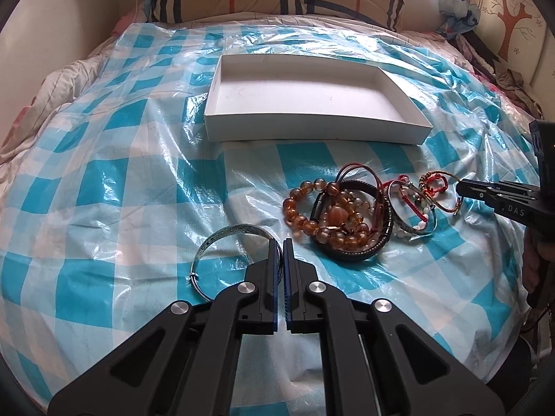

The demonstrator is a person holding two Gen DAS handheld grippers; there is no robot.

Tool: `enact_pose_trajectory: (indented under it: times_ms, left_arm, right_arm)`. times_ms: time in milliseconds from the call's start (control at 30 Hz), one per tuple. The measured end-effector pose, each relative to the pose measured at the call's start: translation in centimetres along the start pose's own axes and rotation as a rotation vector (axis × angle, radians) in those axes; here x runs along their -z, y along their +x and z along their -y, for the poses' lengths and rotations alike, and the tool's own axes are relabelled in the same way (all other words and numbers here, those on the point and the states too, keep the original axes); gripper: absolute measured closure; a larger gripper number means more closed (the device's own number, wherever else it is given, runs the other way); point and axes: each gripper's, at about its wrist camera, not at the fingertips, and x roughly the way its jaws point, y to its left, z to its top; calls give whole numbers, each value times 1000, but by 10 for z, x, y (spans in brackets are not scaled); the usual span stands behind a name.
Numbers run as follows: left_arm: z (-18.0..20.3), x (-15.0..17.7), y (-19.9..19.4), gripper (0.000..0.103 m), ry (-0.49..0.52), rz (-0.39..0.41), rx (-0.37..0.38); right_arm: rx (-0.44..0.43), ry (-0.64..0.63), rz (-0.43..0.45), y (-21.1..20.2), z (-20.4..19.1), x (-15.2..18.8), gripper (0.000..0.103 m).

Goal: Organize jewelry
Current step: 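Grasp the plain silver bangle with the left tool while the right tool grasps the gold bangle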

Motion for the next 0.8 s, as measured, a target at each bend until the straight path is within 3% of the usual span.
enact_pose_trajectory:
  times_ms: [200,533,700,767,800]
  left_arm:
    - [-3,0,-4,100,-1,8,-8]
    - [-1,-2,-29,100,-30,51,29]
    - [12,1,-32,100,-5,49,55]
    - [17,4,-27,100,4,35,52]
    - [18,6,-24,100,7,26,52]
  right_arm:
    - [-26,29,42,-15,-1,1,93]
    - [-116,40,195,-70,-16,2,95]
    - [-92,30,122,-59,-13,9,94]
    - [-63,34,97,-48,-9,13,73]
    - [-49,30,82,-42,-8,14,47]
